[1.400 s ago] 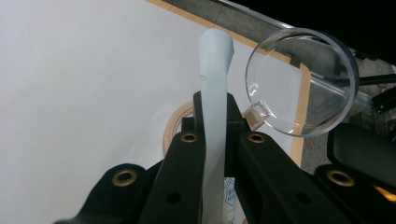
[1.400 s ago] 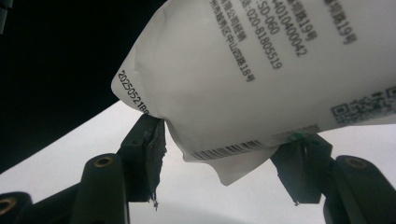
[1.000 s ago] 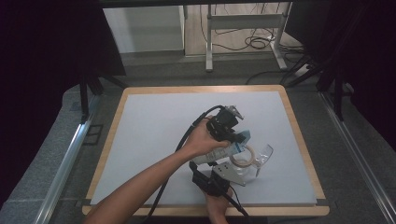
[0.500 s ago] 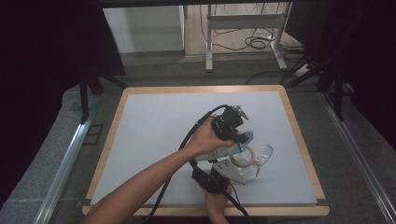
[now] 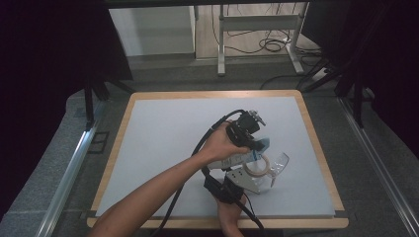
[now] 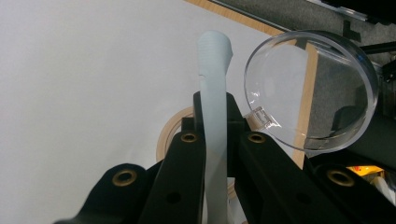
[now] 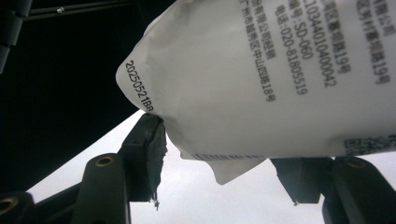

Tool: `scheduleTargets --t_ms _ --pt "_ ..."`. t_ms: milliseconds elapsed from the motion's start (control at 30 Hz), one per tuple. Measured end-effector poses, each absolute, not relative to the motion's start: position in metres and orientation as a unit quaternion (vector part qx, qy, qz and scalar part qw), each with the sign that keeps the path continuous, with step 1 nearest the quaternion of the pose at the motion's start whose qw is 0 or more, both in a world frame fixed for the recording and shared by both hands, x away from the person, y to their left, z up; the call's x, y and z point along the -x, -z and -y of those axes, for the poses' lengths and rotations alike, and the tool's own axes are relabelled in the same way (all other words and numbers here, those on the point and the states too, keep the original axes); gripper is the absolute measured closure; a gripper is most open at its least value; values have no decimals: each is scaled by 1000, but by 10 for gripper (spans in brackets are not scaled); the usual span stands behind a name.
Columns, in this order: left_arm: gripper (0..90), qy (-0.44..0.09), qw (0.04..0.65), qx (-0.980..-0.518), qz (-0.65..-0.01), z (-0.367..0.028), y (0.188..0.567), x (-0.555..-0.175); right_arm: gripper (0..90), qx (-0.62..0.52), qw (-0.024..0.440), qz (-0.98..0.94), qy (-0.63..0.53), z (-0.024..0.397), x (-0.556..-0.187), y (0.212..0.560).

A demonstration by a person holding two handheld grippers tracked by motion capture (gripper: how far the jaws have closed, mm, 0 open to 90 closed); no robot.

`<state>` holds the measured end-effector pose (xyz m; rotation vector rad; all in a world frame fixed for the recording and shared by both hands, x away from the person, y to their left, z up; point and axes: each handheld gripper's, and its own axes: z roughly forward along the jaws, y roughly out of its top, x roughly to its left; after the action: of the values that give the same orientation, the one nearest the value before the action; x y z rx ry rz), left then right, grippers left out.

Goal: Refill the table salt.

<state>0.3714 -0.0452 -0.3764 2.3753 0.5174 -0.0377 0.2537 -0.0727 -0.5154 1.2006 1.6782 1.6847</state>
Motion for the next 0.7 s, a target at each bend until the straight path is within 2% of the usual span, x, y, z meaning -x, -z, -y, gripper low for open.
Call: scheduleTargets --t_ms 700 --pt "900 14 340 -919 -197 49 377 -370 406 -435 244 -612 -613 73 -253 515"
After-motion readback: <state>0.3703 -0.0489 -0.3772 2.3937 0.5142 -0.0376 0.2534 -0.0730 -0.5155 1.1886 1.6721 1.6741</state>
